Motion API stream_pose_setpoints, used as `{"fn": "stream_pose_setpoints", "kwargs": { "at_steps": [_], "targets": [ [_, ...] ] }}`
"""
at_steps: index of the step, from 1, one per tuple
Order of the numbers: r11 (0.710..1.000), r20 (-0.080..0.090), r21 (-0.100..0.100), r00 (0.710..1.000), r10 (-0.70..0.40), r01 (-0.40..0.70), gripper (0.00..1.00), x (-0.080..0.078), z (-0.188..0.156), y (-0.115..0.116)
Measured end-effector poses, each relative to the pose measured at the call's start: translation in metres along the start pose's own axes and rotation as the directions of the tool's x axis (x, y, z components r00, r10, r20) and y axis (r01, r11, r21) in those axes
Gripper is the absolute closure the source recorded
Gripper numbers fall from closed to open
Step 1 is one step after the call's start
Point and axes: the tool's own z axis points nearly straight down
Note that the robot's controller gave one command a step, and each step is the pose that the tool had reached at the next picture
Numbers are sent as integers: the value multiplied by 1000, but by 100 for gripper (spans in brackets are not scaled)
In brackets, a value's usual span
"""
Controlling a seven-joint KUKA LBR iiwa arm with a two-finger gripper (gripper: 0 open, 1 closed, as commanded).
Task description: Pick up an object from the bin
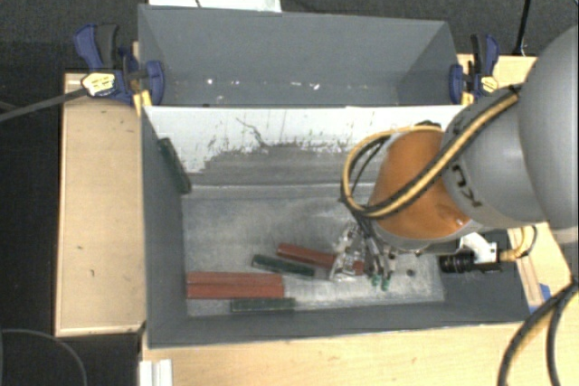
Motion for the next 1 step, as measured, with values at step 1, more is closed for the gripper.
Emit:
{"fn": "stream_pose_setpoints", "kwargs": {
  "at_steps": [1],
  "targets": [
    [1000, 0, 0, 1000, 0, 0, 100, 0, 0, 0]
  ]
}}
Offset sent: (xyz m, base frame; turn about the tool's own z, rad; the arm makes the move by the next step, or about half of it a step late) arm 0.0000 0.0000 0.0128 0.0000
